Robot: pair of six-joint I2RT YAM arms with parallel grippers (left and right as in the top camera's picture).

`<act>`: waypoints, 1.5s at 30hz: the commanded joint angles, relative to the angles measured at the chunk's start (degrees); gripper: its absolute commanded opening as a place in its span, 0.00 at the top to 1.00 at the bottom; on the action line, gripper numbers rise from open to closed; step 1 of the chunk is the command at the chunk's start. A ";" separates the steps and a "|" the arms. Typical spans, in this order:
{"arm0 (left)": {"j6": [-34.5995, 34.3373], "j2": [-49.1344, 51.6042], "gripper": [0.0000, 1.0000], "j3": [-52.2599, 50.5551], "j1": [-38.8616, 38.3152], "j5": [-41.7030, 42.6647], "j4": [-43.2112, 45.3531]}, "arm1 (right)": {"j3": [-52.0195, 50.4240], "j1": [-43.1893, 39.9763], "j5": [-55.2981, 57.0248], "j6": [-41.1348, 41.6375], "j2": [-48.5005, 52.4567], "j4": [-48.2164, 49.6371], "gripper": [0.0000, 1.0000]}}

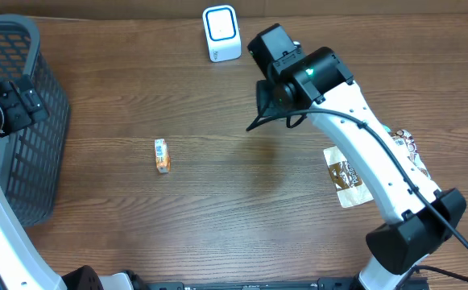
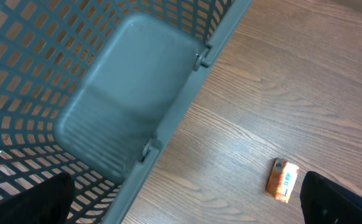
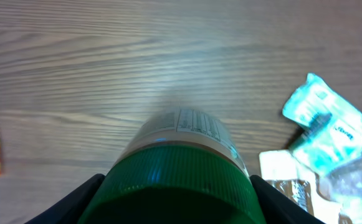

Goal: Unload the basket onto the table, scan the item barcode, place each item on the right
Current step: 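Move the jar right and set it down beside the wipes packs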

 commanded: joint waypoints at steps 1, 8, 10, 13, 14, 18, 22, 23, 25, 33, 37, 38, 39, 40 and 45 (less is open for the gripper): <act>1.09 0.15 0.00 0.74 0.20 -0.48 0.07 | -3.80 -2.60 1.36 2.29 -0.35 1.62 0.57; 1.09 0.13 0.00 0.74 0.20 -0.48 0.09 | -15.43 -9.46 0.81 2.27 -0.33 10.38 0.57; 1.09 0.13 0.00 0.74 0.20 -0.48 0.07 | -18.56 -11.02 0.81 2.25 -0.33 13.92 0.57; 1.09 0.13 0.00 0.74 0.20 -0.48 0.07 | -23.23 -13.51 0.46 2.23 -0.33 19.52 0.57; 1.09 0.13 0.00 0.74 0.20 -0.48 0.09 | -24.52 -14.23 -0.35 1.90 -0.33 21.00 0.57; 1.09 0.13 0.00 0.74 0.20 -0.48 0.07 | -28.70 -16.41 -3.93 1.73 -0.33 25.07 0.57; 1.09 0.13 0.00 0.74 0.20 -0.48 0.07 | -30.47 -17.05 -3.72 1.64 -0.33 25.24 0.57; 1.09 0.13 0.01 0.76 0.20 -0.48 0.09 | -30.56 -17.20 -3.72 1.64 -0.33 25.24 0.57; 1.09 0.13 0.00 0.74 0.20 -0.48 0.09 | -30.60 -17.70 -3.69 1.62 -0.33 25.31 0.56; 1.09 0.13 0.01 0.74 0.20 -0.48 0.09 | -31.61 -18.95 -3.72 1.64 -0.31 25.99 0.54; 1.09 0.13 0.00 0.74 0.20 -0.48 0.07 | -32.52 -19.02 -3.69 1.64 -0.31 27.67 0.54; 1.09 0.13 0.00 0.74 0.20 -0.48 0.07 | -32.52 -19.02 -3.69 1.64 -0.31 27.87 0.54; 1.09 0.13 0.01 0.74 0.20 -0.48 0.07 | -32.52 -18.99 -3.72 1.64 -0.31 27.98 0.53; 1.09 0.13 0.00 0.74 0.20 -0.48 0.07 | -32.52 -18.99 -3.72 1.64 -0.31 27.98 0.53; 1.09 0.13 0.01 0.74 0.20 -0.48 0.09 | -32.50 -18.99 -3.76 1.66 -0.33 26.97 0.30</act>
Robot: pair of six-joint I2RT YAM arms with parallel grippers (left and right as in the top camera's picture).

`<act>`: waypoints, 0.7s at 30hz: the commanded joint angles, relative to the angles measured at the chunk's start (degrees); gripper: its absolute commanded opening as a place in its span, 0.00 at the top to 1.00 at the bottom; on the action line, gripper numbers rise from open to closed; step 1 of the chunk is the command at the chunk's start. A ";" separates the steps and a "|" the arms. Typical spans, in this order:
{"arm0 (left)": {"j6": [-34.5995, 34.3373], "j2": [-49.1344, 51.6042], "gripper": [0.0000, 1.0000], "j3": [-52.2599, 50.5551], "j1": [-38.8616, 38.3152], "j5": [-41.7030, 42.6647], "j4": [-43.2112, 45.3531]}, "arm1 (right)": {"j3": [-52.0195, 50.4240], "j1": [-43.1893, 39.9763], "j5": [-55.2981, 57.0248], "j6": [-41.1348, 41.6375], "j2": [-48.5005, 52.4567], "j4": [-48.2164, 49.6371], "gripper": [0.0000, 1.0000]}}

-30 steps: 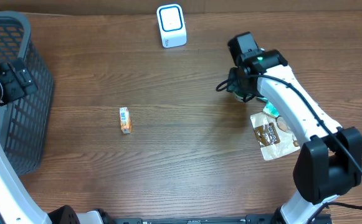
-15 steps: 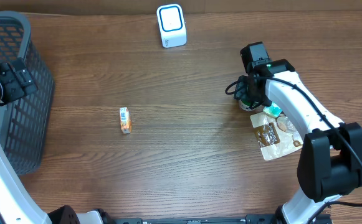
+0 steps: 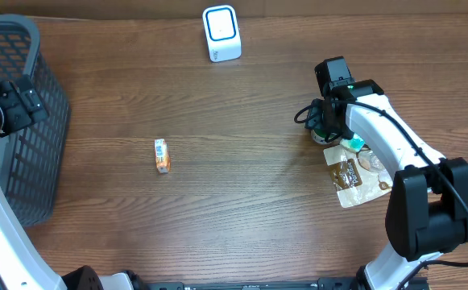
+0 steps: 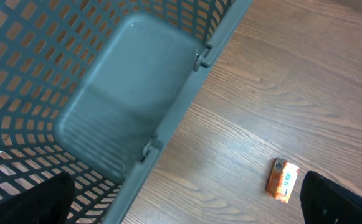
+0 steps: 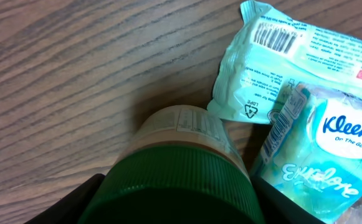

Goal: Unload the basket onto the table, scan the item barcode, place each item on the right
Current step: 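Move the jar right and set it down beside the wipes packs, then reach the right gripper to the small orange Kleenex pack at center-left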

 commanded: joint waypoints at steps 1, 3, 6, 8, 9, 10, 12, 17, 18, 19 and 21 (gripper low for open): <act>1.09 0.15 0.00 0.74 0.20 -0.50 0.07 | 0.17 -0.17 -0.09 -0.13 -0.44 0.00 0.25; 1.09 0.15 0.00 0.74 0.20 -0.50 0.09 | 1.46 -0.24 -0.07 -0.13 -0.50 -0.96 0.17; 1.09 0.15 0.01 0.74 0.20 -0.50 0.09 | 6.29 -0.24 0.11 -0.13 -0.50 -4.55 0.07; 1.09 0.15 0.00 0.74 0.20 -0.50 0.09 | 11.08 -0.24 0.15 -0.15 -0.50 -8.09 0.04; 1.09 0.15 0.00 0.74 0.20 -0.50 0.07 | 13.57 -0.22 0.13 -0.15 -0.50 -9.86 0.03; 1.09 0.15 0.01 0.74 0.20 -0.50 0.09 | 16.09 -0.22 0.11 -0.13 -0.50 -11.67 0.02; 1.09 0.15 0.00 0.74 0.20 -0.50 0.07 | 21.24 -0.20 -0.15 0.00 -0.50 -15.17 0.00; 1.09 0.15 0.00 0.74 0.20 -0.50 0.09 | 28.04 0.00 -9.75 0.28 -0.50 -16.85 0.00; 1.09 0.15 0.00 0.74 0.20 -0.50 0.07 | 28.02 0.00 -14.03 0.26 -0.50 -15.50 0.00; 1.09 0.15 0.01 0.74 0.20 -0.50 0.09 | 27.74 0.07 -18.03 0.26 -0.48 -14.05 0.00; 1.09 0.15 0.01 0.74 0.20 -0.50 0.07 | 26.12 0.74 -25.59 -0.15 -0.44 -9.94 0.00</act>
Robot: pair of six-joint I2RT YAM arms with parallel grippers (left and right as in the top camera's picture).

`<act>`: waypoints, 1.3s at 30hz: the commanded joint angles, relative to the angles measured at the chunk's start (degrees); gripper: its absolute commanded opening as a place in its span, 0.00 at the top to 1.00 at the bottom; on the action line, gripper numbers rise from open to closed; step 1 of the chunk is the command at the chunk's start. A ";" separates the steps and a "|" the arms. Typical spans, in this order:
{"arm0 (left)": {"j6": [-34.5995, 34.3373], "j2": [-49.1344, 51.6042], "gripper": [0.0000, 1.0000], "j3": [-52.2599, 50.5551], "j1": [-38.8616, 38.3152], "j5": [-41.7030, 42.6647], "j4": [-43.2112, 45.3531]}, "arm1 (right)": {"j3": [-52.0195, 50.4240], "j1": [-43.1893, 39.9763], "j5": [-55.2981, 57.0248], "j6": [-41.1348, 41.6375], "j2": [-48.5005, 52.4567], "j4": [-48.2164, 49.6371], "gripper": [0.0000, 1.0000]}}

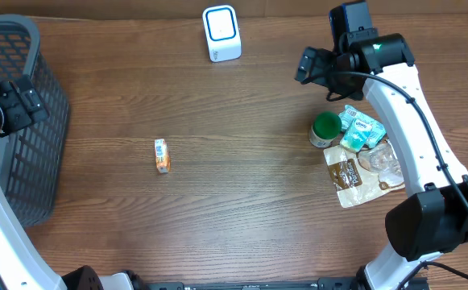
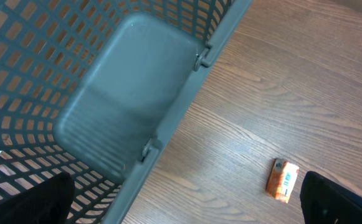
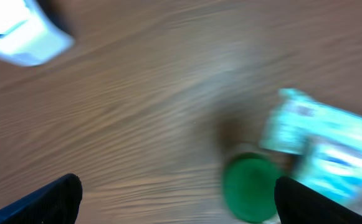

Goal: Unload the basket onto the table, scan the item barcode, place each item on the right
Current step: 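Reach the right gripper to the small orange Kleenex pack at center-left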

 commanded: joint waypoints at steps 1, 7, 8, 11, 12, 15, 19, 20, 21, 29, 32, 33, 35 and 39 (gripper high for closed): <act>1.09 0.13 0.00 0.74 0.20 -0.50 0.09 | -1.40 1.29 -15.61 -0.17 -0.50 4.13 0.00; 1.09 0.13 0.00 0.74 0.20 -0.50 0.11 | -5.16 9.57 -17.90 1.95 0.44 12.11 0.01; 1.09 0.13 0.01 0.74 0.20 -0.50 0.09 | -5.60 11.23 -17.90 2.67 0.74 13.38 0.02; 1.09 0.13 0.00 0.74 0.20 -0.50 0.11 | -6.01 16.79 -17.44 4.50 1.86 17.09 0.06; 1.09 0.13 0.00 0.74 0.20 -0.50 0.11 | -6.01 18.80 -16.83 5.51 2.60 18.32 0.07; 1.09 0.13 0.00 0.74 0.20 -0.50 0.09 | -6.01 24.44 -14.34 9.94 5.77 21.27 0.12; 1.09 0.13 0.00 0.74 0.20 -0.50 0.09 | -6.01 28.96 -14.23 12.98 10.23 23.58 0.16; 1.09 0.13 0.00 0.74 0.20 -0.50 0.09 | -6.01 29.92 -14.23 13.44 11.45 24.26 0.16; 1.09 0.13 0.00 0.74 0.20 -0.50 0.09 | -6.01 30.67 -14.25 13.55 12.46 24.98 0.16; 1.09 0.13 0.00 0.74 0.20 -0.50 0.09 | -6.01 35.32 -14.21 13.29 18.32 30.49 0.23; 1.09 0.13 0.01 0.74 0.20 -0.50 0.09 | -6.01 36.59 -14.19 13.27 19.47 30.49 0.26; 1.09 0.13 0.00 0.74 0.20 -0.50 0.09 | -6.01 36.94 -14.19 13.27 20.04 30.53 0.27; 1.09 0.13 0.01 0.74 0.20 -0.50 0.09 | -6.01 37.48 -13.97 13.27 21.07 30.93 0.28; 1.09 0.13 0.01 0.74 0.20 -0.50 0.11 | -6.01 38.23 -12.52 13.29 23.26 31.56 0.29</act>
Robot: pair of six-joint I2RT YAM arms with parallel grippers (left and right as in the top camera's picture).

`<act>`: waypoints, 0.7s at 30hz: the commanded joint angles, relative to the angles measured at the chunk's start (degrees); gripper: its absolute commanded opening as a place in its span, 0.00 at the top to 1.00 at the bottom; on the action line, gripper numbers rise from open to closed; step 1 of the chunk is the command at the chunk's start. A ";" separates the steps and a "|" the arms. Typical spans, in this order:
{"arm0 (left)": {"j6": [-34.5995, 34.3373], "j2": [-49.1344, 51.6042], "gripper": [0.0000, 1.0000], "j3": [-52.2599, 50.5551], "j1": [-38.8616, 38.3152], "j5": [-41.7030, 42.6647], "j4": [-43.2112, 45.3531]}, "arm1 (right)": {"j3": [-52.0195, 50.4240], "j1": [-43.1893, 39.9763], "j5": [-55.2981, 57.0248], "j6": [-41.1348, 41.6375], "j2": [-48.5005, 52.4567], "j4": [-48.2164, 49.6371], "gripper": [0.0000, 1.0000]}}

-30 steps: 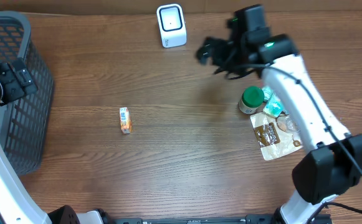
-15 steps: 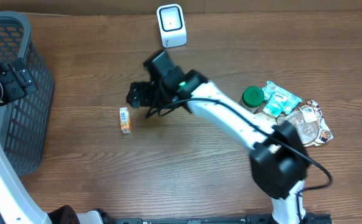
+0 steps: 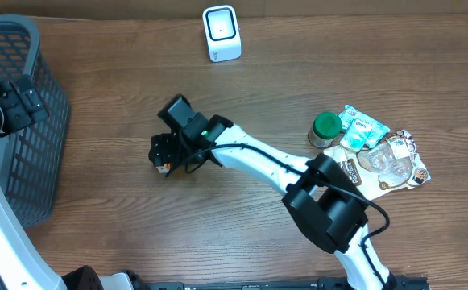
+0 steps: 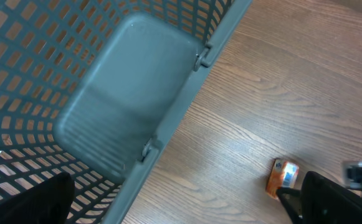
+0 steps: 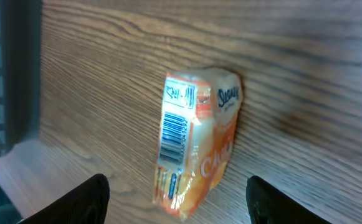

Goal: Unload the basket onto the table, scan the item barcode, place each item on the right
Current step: 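Reach the right gripper to the small orange Kleenex pack at center-left, then grasp the orange Kleenex pack and drag it rightward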

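Note:
A small orange packet (image 5: pixel 196 146) lies flat on the wooden table, its barcode (image 5: pixel 174 132) facing up. My right gripper (image 5: pixel 179 202) is open just above it, one fingertip on either side and neither touching. The overhead view has the right gripper (image 3: pixel 167 155) covering most of the orange packet (image 3: pixel 163 167). The white scanner (image 3: pixel 221 33) stands at the far edge. My left gripper (image 4: pixel 184 205) is open and empty beside the basket, with the orange packet (image 4: pixel 282 179) at its lower right.
A grey mesh basket (image 3: pixel 20 121) fills the left side of the table. At the right stand a green-lidded jar (image 3: pixel 325 127), tissue packs (image 3: pixel 361 129) and a brown sachet (image 3: pixel 348 173). The right arm (image 3: pixel 258 161) stretches across the middle.
My right gripper was open at the far right, above the jar. Now it is at the left, open over the orange packet. The left arm and the jar have not moved.
My right gripper held the green-lidded jar mid-table below the scanner. Then it had the jar down beside the tissue packs at the right. Then the jar stood alone with the gripper open above it. Now the gripper straddles the orange packet.

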 commanded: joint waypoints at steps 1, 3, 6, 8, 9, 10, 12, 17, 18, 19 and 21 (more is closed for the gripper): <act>1.09 0.15 0.00 0.74 0.20 -0.50 0.07 | -0.24 0.44 1.62 0.20 2.93 0.70 0.29; 1.09 0.15 0.01 0.74 0.20 -0.50 0.09 | -0.24 0.48 2.34 0.17 3.56 1.25 0.29; 1.09 0.15 0.00 0.74 0.20 -0.50 0.09 | -0.24 0.55 5.25 -1.40 4.11 1.70 0.30; 1.09 0.15 0.00 0.74 0.20 -0.50 0.09 | -0.24 0.55 7.17 -3.63 4.24 1.60 0.35; 1.09 0.15 0.00 0.74 0.20 -0.50 0.07 | -0.24 0.52 7.72 -4.68 4.24 1.55 0.41; 1.09 0.15 0.01 0.74 0.20 -0.50 0.07 | -0.24 0.52 7.85 -5.62 4.24 1.53 0.46; 1.09 0.15 0.01 0.74 0.20 -0.50 0.07 | -0.24 0.52 7.82 -5.86 4.20 1.40 0.54; 1.09 0.15 0.00 0.74 0.20 -0.50 0.07 | -0.13 0.17 7.85 -7.52 2.45 -0.33 0.64; 1.09 0.15 0.01 0.74 0.20 -0.50 0.09 | 0.09 0.04 7.89 -8.96 1.66 -1.07 0.68; 1.09 0.15 0.00 0.76 0.20 -0.50 0.07 | 0.48 -0.17 8.00 -10.58 0.76 -2.01 0.69; 1.09 0.15 0.00 0.74 0.20 -0.50 0.07 | 1.53 -0.52 9.57 -13.03 -1.55 -4.76 0.70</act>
